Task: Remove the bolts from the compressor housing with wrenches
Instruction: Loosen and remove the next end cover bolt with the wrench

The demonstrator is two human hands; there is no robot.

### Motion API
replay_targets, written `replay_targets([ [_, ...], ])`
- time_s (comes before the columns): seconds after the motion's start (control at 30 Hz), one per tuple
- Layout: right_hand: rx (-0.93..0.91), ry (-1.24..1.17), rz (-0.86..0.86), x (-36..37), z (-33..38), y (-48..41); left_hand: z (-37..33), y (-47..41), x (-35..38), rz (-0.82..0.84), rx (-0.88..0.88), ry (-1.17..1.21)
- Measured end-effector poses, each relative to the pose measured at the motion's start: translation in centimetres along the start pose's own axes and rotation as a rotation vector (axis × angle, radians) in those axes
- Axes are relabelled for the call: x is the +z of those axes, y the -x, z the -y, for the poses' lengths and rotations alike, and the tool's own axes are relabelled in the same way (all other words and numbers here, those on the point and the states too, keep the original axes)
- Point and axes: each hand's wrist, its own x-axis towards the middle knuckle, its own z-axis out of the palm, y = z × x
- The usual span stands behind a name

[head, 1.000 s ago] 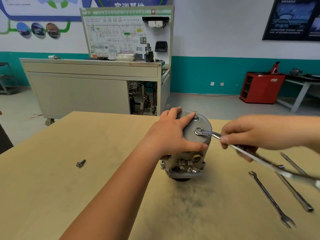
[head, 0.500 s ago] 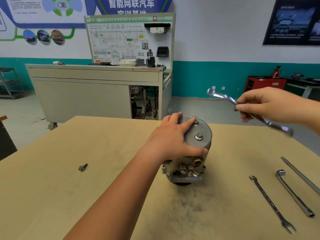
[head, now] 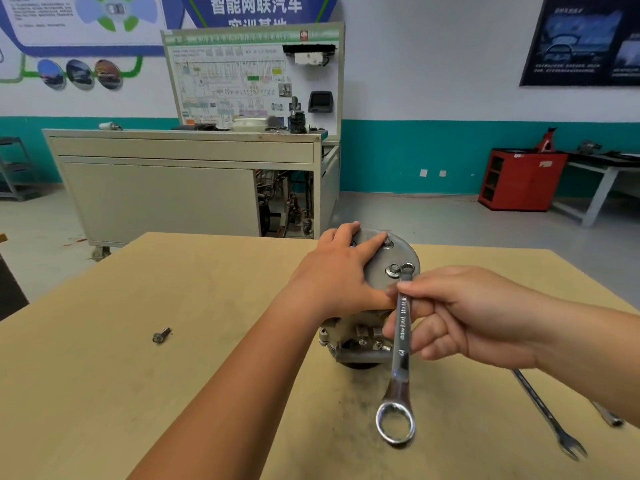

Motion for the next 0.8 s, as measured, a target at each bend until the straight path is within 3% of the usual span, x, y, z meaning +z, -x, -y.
replay_targets([
  [0.4,-0.052,0.01,0.009,0.5,-0.8,-0.3,-0.1,-0.2,0.0,0.009,0.015,-0.027],
  [0.8,-0.115,0.035,-0.094,0.1,-1.4,-0.3,0.0,-0.1,0.2,-0.022,0.028,-0.005],
])
